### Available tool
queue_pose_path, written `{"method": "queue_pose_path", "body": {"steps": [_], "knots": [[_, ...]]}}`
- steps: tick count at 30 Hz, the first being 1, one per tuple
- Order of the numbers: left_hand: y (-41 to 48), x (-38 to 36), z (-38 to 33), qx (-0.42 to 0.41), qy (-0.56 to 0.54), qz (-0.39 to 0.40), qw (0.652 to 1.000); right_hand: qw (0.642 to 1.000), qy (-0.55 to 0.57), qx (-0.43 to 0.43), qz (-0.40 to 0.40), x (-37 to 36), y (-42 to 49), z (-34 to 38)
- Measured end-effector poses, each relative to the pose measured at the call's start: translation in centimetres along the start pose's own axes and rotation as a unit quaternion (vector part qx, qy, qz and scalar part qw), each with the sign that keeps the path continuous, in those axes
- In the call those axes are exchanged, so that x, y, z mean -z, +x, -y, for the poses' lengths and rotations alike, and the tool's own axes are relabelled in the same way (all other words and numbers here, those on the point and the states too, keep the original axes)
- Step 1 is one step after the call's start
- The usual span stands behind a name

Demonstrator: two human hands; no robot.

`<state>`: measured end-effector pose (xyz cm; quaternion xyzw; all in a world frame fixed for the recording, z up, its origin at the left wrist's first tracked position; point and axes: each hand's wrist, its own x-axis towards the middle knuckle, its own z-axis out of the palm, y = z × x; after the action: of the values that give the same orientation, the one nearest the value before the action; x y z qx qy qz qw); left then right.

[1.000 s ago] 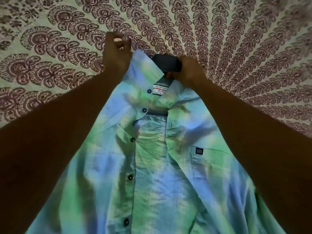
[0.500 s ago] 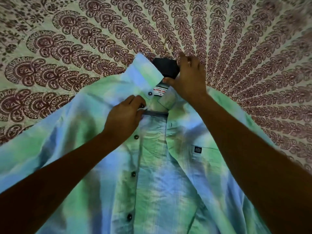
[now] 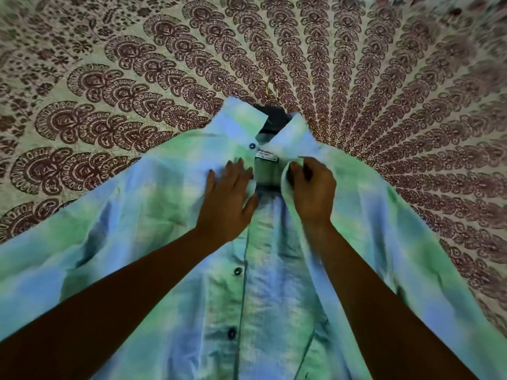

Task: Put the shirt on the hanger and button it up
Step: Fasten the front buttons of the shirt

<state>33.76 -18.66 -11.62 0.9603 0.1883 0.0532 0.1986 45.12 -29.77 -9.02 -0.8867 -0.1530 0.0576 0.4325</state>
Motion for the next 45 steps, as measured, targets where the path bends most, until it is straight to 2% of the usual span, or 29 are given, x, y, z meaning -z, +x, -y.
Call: {"method": "queue_pose_path", "body": {"steps": [2, 5, 8, 12, 14, 16, 20, 22, 28, 33, 37, 41, 45], "knots": [[-0.6, -0.6, -0.1, -0.024, 0.040, 0.055, 0.997, 0.997, 0.072, 0.010, -0.003, -0.7, -0.1, 0.7], [-0.6, -0.9, 0.1, -0.051, 0.029, 0.061, 0.996, 0.987, -0.057, 0.060, 0.137, -2.0, -0.5, 0.5], [-1.2, -0.9, 0.8, -0.084, 0.035, 0.052, 0.995, 0.974, -0.093, 0.085, 0.189, -2.5, -0.2, 0.4], [-3.2, -1.5, 1.2, -0.116, 0.100, 0.073, 0.986, 0.963, -0.138, 0.142, 0.184, -2.4, -1.3, 0.4], [-3.5, -1.6, 1.2, -0.120, 0.102, 0.088, 0.984, 0.961, -0.125, 0.160, 0.190, -1.9, -2.4, 0.2], [-3.6, -1.3, 1.1, -0.116, 0.115, 0.076, 0.984, 0.968, -0.117, 0.168, 0.143, -1.6, -3.2, -0.5], [-4.8, -1.4, 0.2, -0.043, 0.122, 0.044, 0.991, 0.943, -0.249, 0.207, 0.081, -1.6, -5.1, -2.7], [-4.8, -1.6, -0.2, -0.028, 0.108, 0.045, 0.993, 0.951, -0.236, 0.181, 0.090, -1.8, -5.6, -2.6], [-3.7, -1.4, 0.2, -0.063, 0.106, 0.028, 0.992, 0.966, -0.170, 0.139, 0.135, -2.0, -5.3, -2.0], [-3.8, -1.2, 0.9, -0.088, 0.107, 0.014, 0.990, 0.964, -0.171, 0.168, 0.115, -1.9, -5.4, -1.7], [-4.1, -1.3, 0.8, -0.092, 0.095, 0.040, 0.990, 0.966, -0.158, 0.168, 0.119, -1.9, -5.5, -2.1], [-3.8, -1.0, 0.9, -0.102, 0.084, 0.054, 0.990, 0.980, -0.109, 0.124, 0.115, -1.8, -4.9, -1.4], [-3.5, -1.1, 1.7, -0.117, 0.088, 0.105, 0.984, 0.980, -0.087, 0.131, 0.126, -2.1, -4.4, -0.5]]}}
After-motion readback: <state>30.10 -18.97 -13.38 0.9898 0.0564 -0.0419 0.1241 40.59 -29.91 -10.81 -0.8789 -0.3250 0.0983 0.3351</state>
